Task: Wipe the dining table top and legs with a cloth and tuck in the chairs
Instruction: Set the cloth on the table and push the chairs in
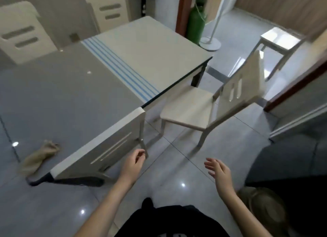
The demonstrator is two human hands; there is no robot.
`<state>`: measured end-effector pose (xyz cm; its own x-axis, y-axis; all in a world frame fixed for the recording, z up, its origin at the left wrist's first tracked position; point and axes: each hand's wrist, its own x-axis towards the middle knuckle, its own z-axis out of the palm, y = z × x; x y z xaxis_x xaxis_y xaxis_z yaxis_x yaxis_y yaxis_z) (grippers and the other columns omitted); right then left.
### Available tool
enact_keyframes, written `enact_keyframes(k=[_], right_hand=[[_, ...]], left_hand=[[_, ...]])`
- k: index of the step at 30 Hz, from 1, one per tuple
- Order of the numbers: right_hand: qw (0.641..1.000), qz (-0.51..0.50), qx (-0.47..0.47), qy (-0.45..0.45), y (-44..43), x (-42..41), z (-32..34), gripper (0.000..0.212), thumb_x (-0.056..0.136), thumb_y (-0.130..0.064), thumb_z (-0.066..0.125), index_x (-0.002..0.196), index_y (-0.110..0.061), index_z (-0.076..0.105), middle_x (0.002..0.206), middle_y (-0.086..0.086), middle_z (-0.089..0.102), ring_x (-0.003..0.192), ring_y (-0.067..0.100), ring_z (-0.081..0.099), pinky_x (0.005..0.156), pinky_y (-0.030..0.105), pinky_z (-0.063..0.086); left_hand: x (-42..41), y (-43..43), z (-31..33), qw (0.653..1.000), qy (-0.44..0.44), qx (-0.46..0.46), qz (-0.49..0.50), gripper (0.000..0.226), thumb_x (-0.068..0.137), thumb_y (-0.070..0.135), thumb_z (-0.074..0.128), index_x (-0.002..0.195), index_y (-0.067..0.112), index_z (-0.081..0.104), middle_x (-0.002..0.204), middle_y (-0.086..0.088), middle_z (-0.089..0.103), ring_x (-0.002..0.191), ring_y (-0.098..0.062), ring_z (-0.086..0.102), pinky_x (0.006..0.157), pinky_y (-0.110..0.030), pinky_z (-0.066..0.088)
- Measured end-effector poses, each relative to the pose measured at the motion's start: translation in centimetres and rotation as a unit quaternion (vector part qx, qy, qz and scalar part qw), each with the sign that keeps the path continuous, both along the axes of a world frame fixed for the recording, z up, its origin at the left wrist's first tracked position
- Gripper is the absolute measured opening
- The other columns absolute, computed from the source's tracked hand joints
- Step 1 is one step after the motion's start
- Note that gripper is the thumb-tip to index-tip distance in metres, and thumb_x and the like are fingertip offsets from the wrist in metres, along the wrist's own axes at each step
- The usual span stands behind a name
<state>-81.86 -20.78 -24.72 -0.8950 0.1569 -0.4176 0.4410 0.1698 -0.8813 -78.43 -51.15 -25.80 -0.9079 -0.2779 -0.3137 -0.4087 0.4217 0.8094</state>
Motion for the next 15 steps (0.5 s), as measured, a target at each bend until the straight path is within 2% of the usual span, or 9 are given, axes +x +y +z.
enact_keyframes(k=[2, 4, 6, 9, 12, 15], right_hand=[[0.995, -0.084, -0.003, -0.045, 4.7, 3.0, -1.4, 0.025, 0.101, -0.013, 0.041, 0.095, -0.010, 0.066, 0.097, 0.017, 0.067, 0.092, 0.030, 0.063, 0.077, 0.036, 0.049], [0.984, -0.157, 0.001, -0.089, 8.9, 6.0, -3.0, 0.025, 0.101, -0.012, 0.043, 0.093, -0.006, 0.066, 0.097, 0.021, 0.067, 0.088, 0.033, 0.064, 0.069, 0.034, 0.049], [0.967, -0.213, -0.011, -0.143, 12.4, 8.9, -4.5, 0.025, 0.100, -0.011, 0.043, 0.090, -0.003, 0.065, 0.094, 0.023, 0.066, 0.081, 0.033, 0.063, 0.066, 0.034, 0.047], [0.935, -0.278, -0.048, -0.216, 16.7, 11.7, -6.0, 0.025, 0.099, -0.011, 0.046, 0.083, -0.003, 0.063, 0.086, 0.019, 0.062, 0.071, 0.030, 0.059, 0.063, 0.032, 0.043], [0.925, -0.294, -0.050, -0.236, 20.3, 12.5, -7.2, 0.021, 0.096, -0.008, 0.049, 0.081, -0.002, 0.063, 0.083, 0.018, 0.061, 0.065, 0.028, 0.057, 0.060, 0.029, 0.041], [0.933, -0.284, -0.041, -0.219, 23.2, 11.5, -7.3, 0.021, 0.095, -0.006, 0.050, 0.080, -0.003, 0.064, 0.078, 0.017, 0.061, 0.064, 0.027, 0.057, 0.060, 0.029, 0.042]], left_hand=[[-0.7, 2.8, -1.9, 0.995, -0.069, 0.018, -0.067, 0.008, 0.092, 0.020, 0.057, 0.093, 0.019, 0.065, 0.094, -0.002, 0.067, 0.090, -0.019, 0.061, 0.078, -0.032, 0.045], [-1.2, 5.6, -3.6, 0.986, -0.124, 0.040, -0.100, 0.016, 0.093, 0.015, 0.054, 0.081, 0.023, 0.061, 0.088, -0.010, 0.069, 0.077, -0.023, 0.062, 0.073, -0.033, 0.046], [-1.4, 8.4, -5.0, 0.976, -0.185, 0.073, -0.092, 0.024, 0.096, 0.006, 0.048, 0.076, 0.017, 0.058, 0.079, -0.013, 0.065, 0.061, -0.021, 0.054, 0.058, -0.027, 0.041], [-1.6, 12.3, -6.4, 0.963, -0.245, 0.086, -0.072, 0.026, 0.097, 0.005, 0.045, 0.074, 0.010, 0.056, 0.070, -0.008, 0.057, 0.055, -0.017, 0.046, 0.046, -0.019, 0.032], [-1.7, 15.6, -7.1, 0.959, -0.261, 0.092, -0.058, 0.024, 0.096, 0.005, 0.046, 0.075, 0.006, 0.057, 0.070, -0.009, 0.056, 0.056, -0.018, 0.045, 0.047, -0.019, 0.032], [-1.7, 18.3, -7.4, 0.961, -0.257, 0.092, -0.041, 0.018, 0.096, 0.007, 0.048, 0.083, 0.002, 0.060, 0.074, -0.012, 0.059, 0.057, -0.019, 0.048, 0.053, -0.026, 0.033]])
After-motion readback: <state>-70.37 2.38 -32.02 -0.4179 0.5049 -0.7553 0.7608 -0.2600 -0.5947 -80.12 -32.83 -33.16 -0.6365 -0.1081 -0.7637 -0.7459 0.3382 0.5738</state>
